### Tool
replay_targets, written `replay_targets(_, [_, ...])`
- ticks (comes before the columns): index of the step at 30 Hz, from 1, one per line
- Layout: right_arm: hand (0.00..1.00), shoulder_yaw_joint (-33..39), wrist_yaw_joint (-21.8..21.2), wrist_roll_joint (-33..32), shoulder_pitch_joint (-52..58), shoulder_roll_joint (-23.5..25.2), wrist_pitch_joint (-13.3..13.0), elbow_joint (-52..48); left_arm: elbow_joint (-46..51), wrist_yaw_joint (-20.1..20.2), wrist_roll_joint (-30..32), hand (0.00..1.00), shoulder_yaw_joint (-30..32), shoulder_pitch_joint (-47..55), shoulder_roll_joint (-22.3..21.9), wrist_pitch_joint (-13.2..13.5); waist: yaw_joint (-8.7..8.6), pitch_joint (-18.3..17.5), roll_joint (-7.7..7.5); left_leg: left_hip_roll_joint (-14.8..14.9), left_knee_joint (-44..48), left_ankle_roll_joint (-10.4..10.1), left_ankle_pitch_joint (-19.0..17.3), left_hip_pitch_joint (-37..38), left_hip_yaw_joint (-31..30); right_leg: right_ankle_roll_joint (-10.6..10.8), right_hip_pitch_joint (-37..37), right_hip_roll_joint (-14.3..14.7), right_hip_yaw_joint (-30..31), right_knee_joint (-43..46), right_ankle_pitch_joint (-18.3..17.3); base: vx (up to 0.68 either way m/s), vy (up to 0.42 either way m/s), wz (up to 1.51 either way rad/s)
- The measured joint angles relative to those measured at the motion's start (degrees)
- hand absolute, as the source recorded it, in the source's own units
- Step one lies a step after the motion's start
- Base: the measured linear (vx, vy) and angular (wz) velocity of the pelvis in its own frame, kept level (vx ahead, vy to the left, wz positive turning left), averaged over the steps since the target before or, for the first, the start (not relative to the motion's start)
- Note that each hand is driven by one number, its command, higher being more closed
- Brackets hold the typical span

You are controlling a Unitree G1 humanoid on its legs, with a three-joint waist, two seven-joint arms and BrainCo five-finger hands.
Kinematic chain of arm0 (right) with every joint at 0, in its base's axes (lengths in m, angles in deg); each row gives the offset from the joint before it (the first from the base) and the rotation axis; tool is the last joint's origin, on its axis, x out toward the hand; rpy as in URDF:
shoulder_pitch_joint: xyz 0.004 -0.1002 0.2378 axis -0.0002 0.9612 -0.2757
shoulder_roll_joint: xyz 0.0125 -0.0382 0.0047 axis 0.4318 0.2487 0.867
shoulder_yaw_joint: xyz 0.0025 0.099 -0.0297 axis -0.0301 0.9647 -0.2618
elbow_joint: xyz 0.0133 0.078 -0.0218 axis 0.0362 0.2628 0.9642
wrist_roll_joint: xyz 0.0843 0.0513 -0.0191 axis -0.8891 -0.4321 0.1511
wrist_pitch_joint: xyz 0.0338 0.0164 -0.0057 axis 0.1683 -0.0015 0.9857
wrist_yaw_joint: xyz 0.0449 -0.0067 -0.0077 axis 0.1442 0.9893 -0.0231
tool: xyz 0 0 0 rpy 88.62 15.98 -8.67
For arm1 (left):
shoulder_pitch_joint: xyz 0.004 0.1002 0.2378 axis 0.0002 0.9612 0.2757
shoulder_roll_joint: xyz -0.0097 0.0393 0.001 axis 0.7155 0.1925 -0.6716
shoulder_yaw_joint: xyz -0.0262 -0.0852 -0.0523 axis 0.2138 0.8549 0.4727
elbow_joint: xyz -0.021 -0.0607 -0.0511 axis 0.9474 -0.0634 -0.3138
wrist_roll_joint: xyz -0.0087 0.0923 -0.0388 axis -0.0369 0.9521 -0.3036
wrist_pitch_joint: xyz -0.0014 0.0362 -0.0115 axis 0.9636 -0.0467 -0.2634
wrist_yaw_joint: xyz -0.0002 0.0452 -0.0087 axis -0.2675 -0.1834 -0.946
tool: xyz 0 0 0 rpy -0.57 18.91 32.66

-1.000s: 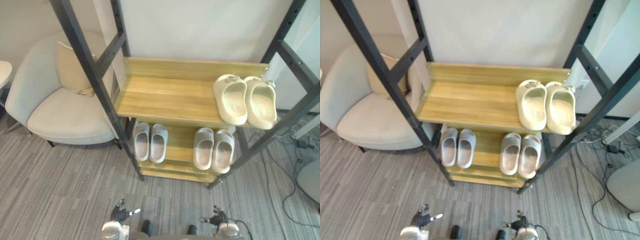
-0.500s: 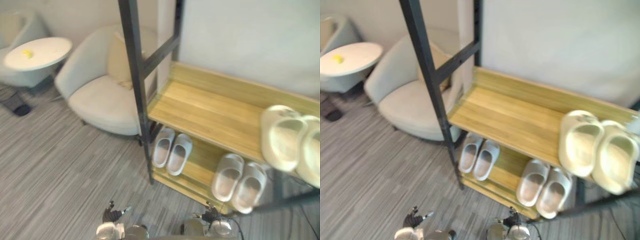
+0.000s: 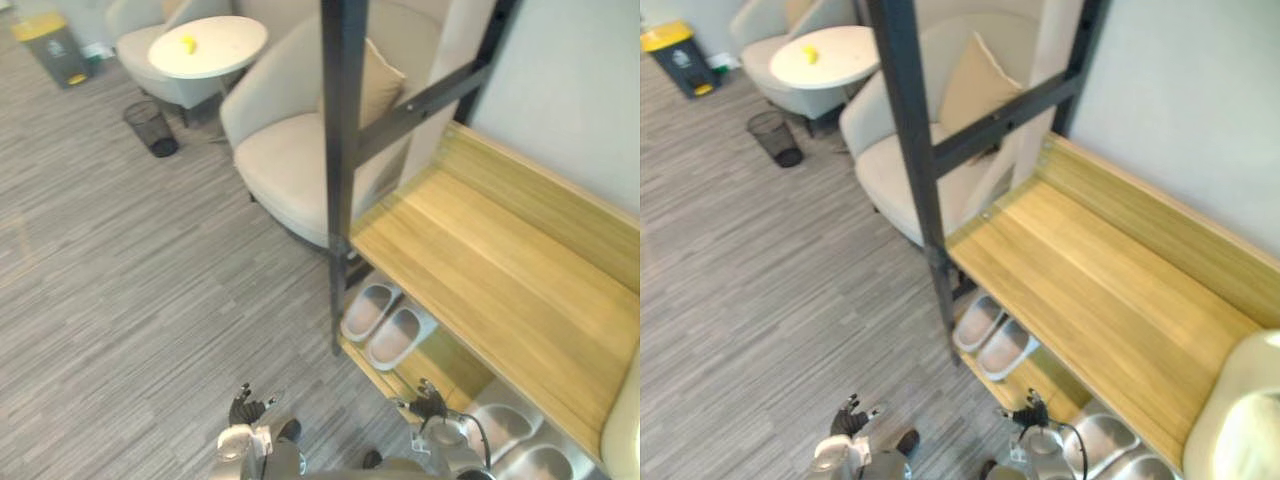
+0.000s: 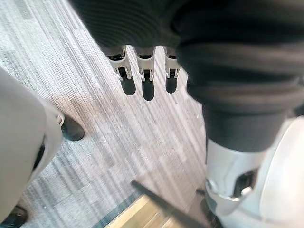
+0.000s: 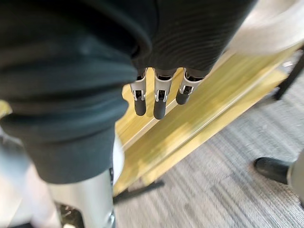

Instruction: Organize the slippers on the shoe rack

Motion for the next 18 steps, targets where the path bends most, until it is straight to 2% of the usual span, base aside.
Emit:
replay_targets(1, [0.00,0.14,0.06,-0.11,-0.22,0.38,0.01,-1.01,-0.23,0.06,0.05,0.00,-0.21,-0.42,0.01,-0.22,-0.66,0.51,0.71,3.78,8.35,2.38,-4.95,-1.68,12.08,-0.21,0.43,0.68,-2.55,0.54,-0.13,-0.06,0.026,1.02])
replay_targets(2, [0.00,0.58,0.03,-0.11,-0.28,0.33,-0.11,-1.41,-0.41,0.03,0.13,0.00,-0.44,-0.37,0.04,-0.53,-1.58,0.81,0.95,6.15,12.23,2.47,-6.95,-1.81,18.06,-0.34,0.42,0.80,-4.51,1.63,-0.25,-0.04,0.010,0.96])
replay_targets(3, [0.00,0.67,0.04,-0.11,-0.28,0.33,-0.17,-1.46,-0.43,0.06,0.38,0.00,-0.73,-0.48,0.04,-0.84,-2.04,0.69,1.70,6.79,12.53,2.49,-6.98,-1.83,20.47,-0.33,0.40,0.76,-5.67,2.36,-0.27,-0.06,0.050,0.89])
replay_targets(4, [0.00,1.92,0.06,-0.11,-0.42,-0.11,-0.11,-1.42,-0.73,0.05,1.26,0.00,-1.81,-0.56,0.16,-0.98,-2.63,0.80,1.64,6.44,10.67,2.68,-6.12,-1.60,22.68,0.06,0.40,0.58,-6.42,3.09,-0.52,-0.08,0.054,0.66])
replay_targets(5, [0.00,2.30,0.06,-0.12,-0.23,-0.12,-0.11,-1.37,-0.87,0.05,1.32,0.00,-2.11,-0.70,0.28,-0.95,-2.76,0.74,1.58,6.06,9.48,2.22,-5.82,-1.19,22.42,0.34,0.42,0.51,-6.38,2.94,-0.70,-0.11,0.094,0.67])
replay_targets(6, [0.00,2.99,0.04,-0.13,0.82,-0.30,-0.09,-1.13,-1.72,0.08,1.85,0.00,-3.40,-1.17,0.62,-0.99,-2.79,0.58,1.29,4.13,1.96,0.82,-4.95,1.92,20.92,0.85,0.64,0.05,-6.42,0.94,-1.00,-0.09,0.120,0.34])
replay_targets(7, [0.00,3.26,0.02,-0.12,0.37,-0.72,-0.10,-0.70,-2.94,0.18,2.52,0.00,-4.69,-2.14,1.07,-1.05,-2.89,0.88,0.89,1.94,-5.96,0.73,-3.77,4.84,19.43,2.18,0.79,-0.51,-6.39,-0.87,-1.84,-0.09,0.126,0.25])
replay_targets(8, [0.00,3.40,-0.02,-0.12,0.19,-0.80,-0.09,-0.51,-3.72,0.15,2.71,0.00,-4.74,-2.54,1.08,-1.13,-2.91,1.01,0.78,1.36,-7.83,0.64,-2.23,5.34,19.35,2.31,1.02,-0.73,-6.20,-1.17,-1.91,-0.11,0.110,0.06])
replay_targets(9, [0.00,3.87,-0.04,-0.09,-0.09,-0.99,-0.07,0.48,-5.32,0.15,3.35,0.00,-4.99,-2.38,1.20,-1.25,-3.55,1.15,1.16,0.28,-14.01,1.42,1.59,7.76,19.07,2.73,0.50,-0.88,-5.88,-0.93,-1.50,-0.12,0.113,0.08])
replay_targets(11, [0.00,4.35,-0.08,-0.04,-0.27,-0.47,0.26,2.15,-7.14,0.13,3.51,0.00,-5.72,-2.56,2.53,-1.23,-4.62,1.51,0.56,-0.44,-15.71,2.19,2.80,8.92,18.55,3.38,0.63,-1.23,-5.23,-0.44,-1.08,-0.12,0.127,0.06])
replay_targets(18, [0.00,4.60,-0.34,0.41,1.02,-0.69,0.77,6.38,-9.21,0.11,3.90,0.00,-4.30,-2.33,4.48,-0.95,-4.56,1.73,0.44,-1.39,-16.07,2.71,2.83,10.58,19.43,4.10,1.09,-2.01,-3.17,-0.24,-0.35,-0.11,0.095,-0.07])
